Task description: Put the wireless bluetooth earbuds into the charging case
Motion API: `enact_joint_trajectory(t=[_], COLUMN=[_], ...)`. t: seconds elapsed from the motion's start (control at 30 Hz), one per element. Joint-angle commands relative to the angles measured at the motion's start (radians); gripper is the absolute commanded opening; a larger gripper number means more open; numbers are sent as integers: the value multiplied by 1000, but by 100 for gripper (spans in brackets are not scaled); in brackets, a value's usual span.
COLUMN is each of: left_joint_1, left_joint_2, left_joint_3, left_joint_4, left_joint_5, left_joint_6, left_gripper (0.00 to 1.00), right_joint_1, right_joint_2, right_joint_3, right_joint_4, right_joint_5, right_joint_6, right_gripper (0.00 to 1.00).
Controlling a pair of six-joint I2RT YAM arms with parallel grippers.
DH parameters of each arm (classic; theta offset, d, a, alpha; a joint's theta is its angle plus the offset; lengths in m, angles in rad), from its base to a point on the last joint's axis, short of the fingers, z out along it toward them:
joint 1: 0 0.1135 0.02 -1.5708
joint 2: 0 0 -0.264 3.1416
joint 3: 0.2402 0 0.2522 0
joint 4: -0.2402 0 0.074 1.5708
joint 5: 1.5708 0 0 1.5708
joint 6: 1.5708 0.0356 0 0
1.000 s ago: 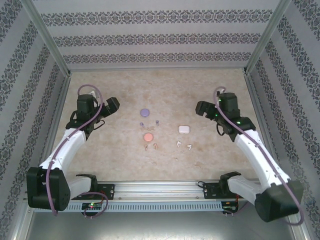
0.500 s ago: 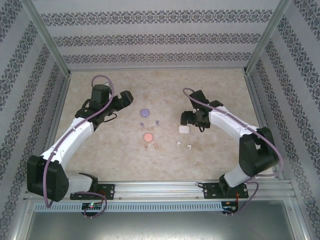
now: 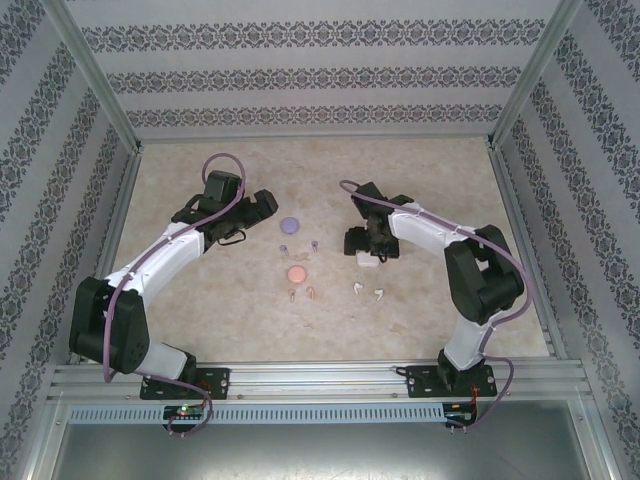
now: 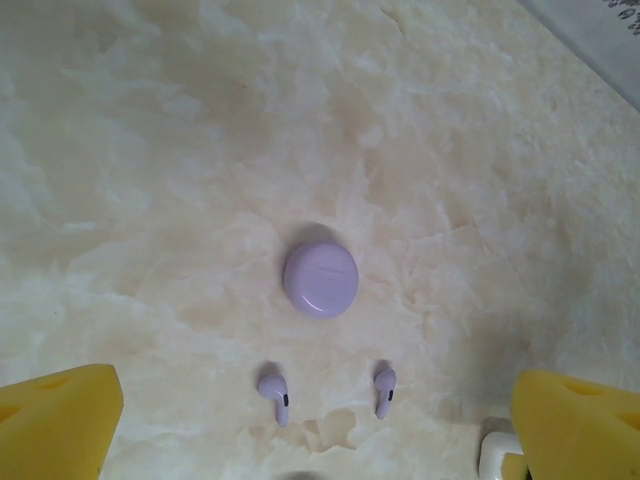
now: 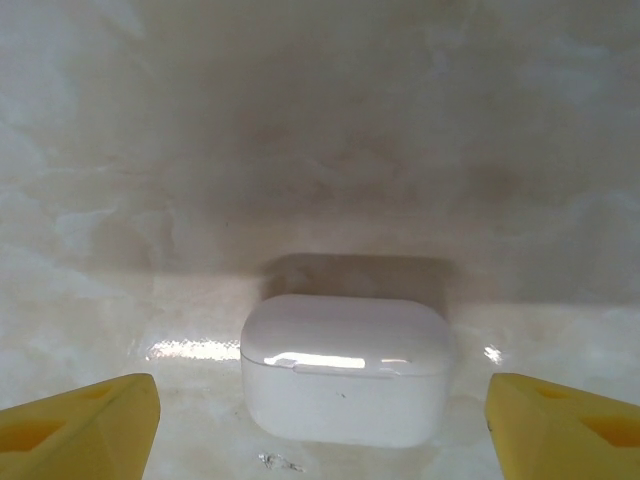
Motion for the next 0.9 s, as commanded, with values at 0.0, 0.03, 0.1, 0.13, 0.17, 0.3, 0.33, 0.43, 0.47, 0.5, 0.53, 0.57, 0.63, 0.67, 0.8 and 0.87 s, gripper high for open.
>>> enact_joint_trajectory(t=[0.0, 0.03, 0.1, 0.13, 0.17, 0.3, 0.33, 0.43, 0.47, 0.5, 0.53, 0.57, 0.63, 0.67, 0.8, 0.87], left_joint_1=[-10, -10, -10, -10, -10, -10, -10, -10, -11, -11, -12, -13, -12, -12, -14, -15], left_joint_2=[5, 7, 9, 9, 7, 2, 0, 1, 0, 0, -2, -2, -2, -1, 4, 10], left_joint_3=[35, 38, 44, 44, 44, 44, 43, 46, 47, 47, 47, 49, 53, 54, 66, 81], left_joint_4=[17, 17, 16, 18, 19, 25, 28, 27, 25, 26, 27, 25, 21, 18, -1, -33], left_joint_5=[23, 28, 36, 42, 45, 47, 47, 47, 46, 48, 50, 55, 65, 69, 77, 63], left_joint_6=[-10, -7, -4, -5, -4, -5, -5, -6, -8, -6, -5, -7, -14, -19, -41, -57], left_gripper=[99, 99, 99, 99, 99, 99, 100, 99, 99, 99, 99, 99, 99, 99, 100, 100], right_joint_1=[8, 9, 10, 10, 9, 9, 9, 10, 9, 9, 9, 10, 8, 5, -2, -2], right_joint_2=[35, 43, 58, 64, 71, 92, 97, 107, 110, 110, 112, 112, 111, 112, 111, 109], right_joint_3=[29, 30, 33, 33, 33, 32, 31, 30, 30, 28, 27, 25, 21, 21, 20, 19], right_joint_4=[-38, -40, -41, -41, -38, -34, -31, -26, -24, -23, -23, -21, -17, -17, -7, 0], right_joint_5=[33, 40, 48, 49, 53, 64, 65, 66, 64, 65, 67, 72, 81, 83, 83, 72], right_joint_6=[19, 19, 18, 17, 18, 18, 20, 22, 23, 23, 24, 24, 29, 30, 39, 43], right_gripper=[85, 85, 84, 84, 83, 79, 78, 75, 74, 73, 73, 72, 72, 72, 70, 67])
